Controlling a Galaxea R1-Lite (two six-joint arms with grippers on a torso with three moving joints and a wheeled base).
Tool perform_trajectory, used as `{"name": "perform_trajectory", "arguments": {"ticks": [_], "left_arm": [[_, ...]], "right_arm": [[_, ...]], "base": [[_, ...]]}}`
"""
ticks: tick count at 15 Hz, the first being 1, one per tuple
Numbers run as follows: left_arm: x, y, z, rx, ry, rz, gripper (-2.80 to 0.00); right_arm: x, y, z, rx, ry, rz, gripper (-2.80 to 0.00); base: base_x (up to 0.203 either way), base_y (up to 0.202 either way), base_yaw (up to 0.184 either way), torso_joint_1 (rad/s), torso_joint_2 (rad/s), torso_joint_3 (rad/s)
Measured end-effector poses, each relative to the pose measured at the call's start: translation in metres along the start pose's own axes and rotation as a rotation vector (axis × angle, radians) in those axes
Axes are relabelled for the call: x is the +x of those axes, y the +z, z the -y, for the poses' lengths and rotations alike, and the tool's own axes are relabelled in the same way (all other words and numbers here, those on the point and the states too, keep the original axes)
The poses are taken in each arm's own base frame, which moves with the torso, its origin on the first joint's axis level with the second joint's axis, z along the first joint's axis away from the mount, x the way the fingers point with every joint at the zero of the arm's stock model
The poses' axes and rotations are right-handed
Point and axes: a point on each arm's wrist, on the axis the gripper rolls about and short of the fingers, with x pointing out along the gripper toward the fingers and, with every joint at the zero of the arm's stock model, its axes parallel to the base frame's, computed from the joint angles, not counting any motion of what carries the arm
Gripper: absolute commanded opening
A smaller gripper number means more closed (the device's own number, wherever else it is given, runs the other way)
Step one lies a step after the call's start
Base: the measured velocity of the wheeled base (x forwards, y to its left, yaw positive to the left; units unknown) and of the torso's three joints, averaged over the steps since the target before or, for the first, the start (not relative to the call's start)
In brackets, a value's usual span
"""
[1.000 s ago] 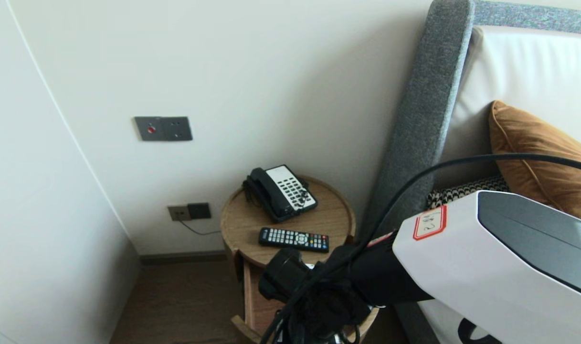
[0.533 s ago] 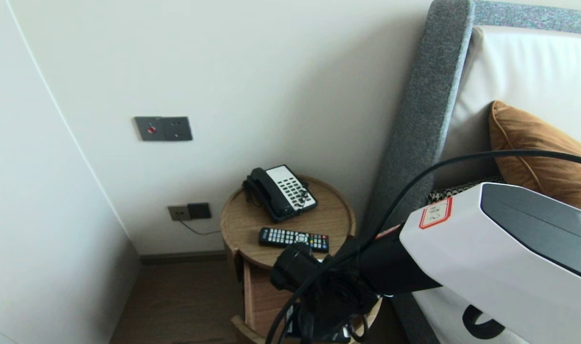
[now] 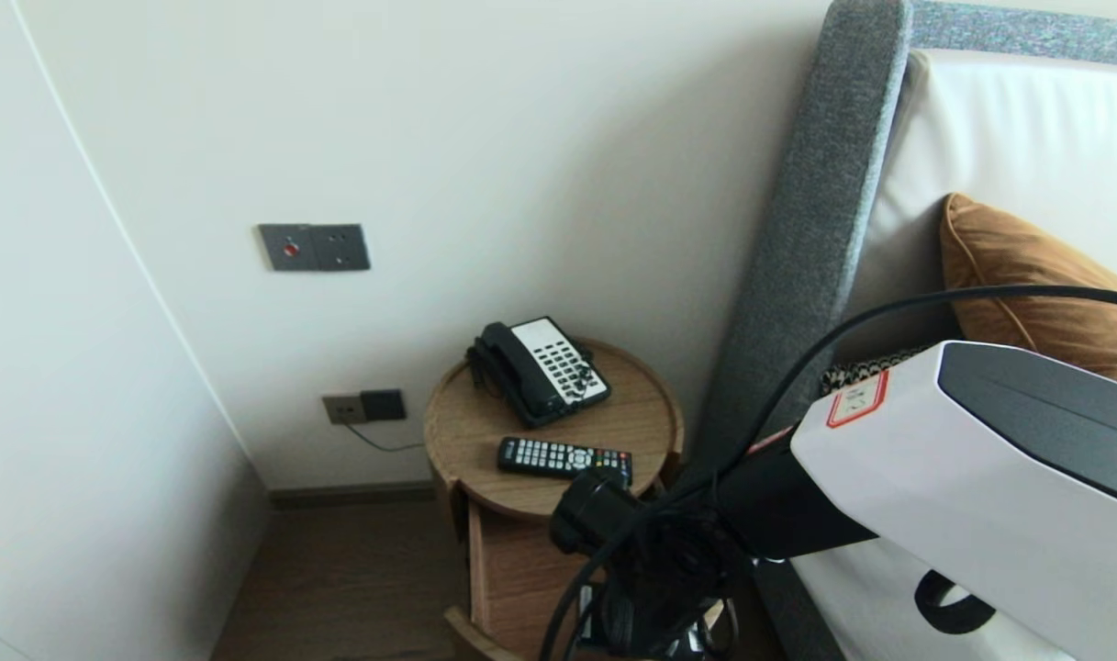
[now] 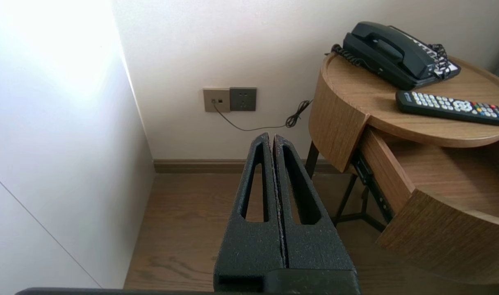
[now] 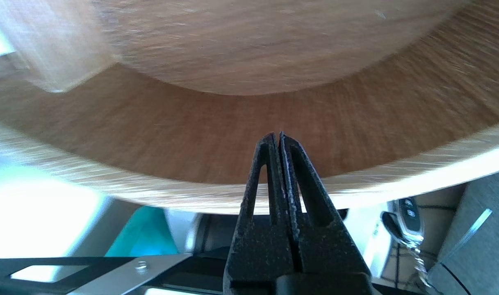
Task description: Put the remote controls on the table in the drawer one by one
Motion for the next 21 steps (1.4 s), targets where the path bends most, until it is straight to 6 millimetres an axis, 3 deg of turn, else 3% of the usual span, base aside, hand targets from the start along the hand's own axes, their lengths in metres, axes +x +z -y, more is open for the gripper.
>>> {"name": "perform_trajectory", "arguments": {"ticks": [8, 18, 21], "left_arm": [[0.0, 0.0, 0.0, 0.0, 0.0, 0.001, -2.8], [0.0, 0.0, 0.0, 0.0, 0.0, 0.0, -2.8], [0.0, 0.0, 0.0, 0.0, 0.0, 0.001, -2.8]], "right_arm": [[0.006, -0.011, 0.01, -0.007, 0.003, -0.001, -2.8], [-0.006, -0.022, 0.014, 0.009, 0.032, -0.035, -2.8], [-0.019, -0.018, 0.013, 0.014, 0.056, -0.011, -2.8]], "base": [[0.0, 0.0, 0.0, 0.0, 0.0, 0.0], [0.0, 0.0, 0.0, 0.0, 0.0, 0.0], [0.0, 0.0, 0.0, 0.0, 0.0, 0.0]]}}
